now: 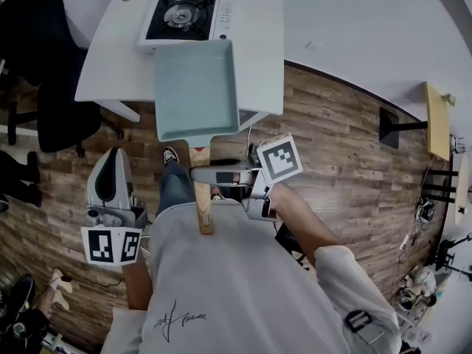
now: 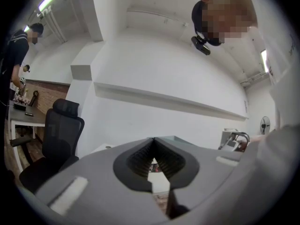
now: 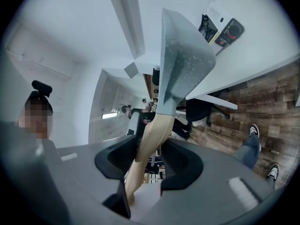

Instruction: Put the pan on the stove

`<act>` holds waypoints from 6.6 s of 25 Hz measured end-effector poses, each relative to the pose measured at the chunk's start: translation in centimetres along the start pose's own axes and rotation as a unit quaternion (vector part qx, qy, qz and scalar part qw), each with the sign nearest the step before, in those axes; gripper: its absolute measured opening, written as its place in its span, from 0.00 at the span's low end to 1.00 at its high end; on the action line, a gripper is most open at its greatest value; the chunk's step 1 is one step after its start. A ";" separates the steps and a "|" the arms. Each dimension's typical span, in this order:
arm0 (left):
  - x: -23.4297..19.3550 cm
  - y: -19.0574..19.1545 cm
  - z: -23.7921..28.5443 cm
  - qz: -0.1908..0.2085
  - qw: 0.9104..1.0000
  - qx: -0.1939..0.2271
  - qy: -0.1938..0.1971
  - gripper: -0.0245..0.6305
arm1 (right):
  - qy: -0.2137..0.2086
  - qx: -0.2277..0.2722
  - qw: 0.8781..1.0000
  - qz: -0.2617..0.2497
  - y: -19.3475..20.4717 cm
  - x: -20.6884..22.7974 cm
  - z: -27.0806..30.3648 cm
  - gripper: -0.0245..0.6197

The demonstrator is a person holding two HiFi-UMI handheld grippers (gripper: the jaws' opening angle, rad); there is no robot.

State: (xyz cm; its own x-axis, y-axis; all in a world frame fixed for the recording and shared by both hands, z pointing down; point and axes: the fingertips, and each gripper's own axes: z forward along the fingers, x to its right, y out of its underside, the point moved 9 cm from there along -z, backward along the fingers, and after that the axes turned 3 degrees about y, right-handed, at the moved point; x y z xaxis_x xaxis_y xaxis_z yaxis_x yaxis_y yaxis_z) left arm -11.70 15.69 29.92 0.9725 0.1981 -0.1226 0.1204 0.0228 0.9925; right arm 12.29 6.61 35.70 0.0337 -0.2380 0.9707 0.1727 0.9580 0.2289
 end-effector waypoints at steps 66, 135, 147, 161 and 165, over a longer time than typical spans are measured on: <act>-18.7 -2.2 22.8 -0.017 0.992 -0.049 0.118 0.12 | -0.001 0.090 0.995 0.033 -28.2 10.4 8.9 0.28; -17.5 -0.7 22.1 -0.022 0.990 -0.086 0.112 0.12 | -0.038 0.134 0.986 0.090 -28.3 19.5 8.9 0.34; -18.6 -0.4 20.3 -0.014 0.985 -0.086 0.146 0.12 | 0.047 0.191 0.978 0.068 -26.1 18.6 6.7 0.35; -18.7 -0.9 20.4 -0.010 0.981 -0.066 0.184 0.12 | 0.144 0.286 0.947 -0.035 -24.4 11.7 2.2 0.17; -19.3 -0.8 20.0 -0.017 0.981 -0.066 0.182 0.12 | 0.180 0.294 0.935 -0.080 -23.7 8.9 2.1 0.11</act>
State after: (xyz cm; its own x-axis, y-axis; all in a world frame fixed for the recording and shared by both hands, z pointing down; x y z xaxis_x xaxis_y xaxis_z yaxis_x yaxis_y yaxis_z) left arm -26.56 -7.70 31.41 0.8296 0.5319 -0.1701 0.1006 0.1573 0.9824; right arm 6.42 -17.83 39.08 0.4019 -0.3234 0.8567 -0.3638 0.8021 0.4735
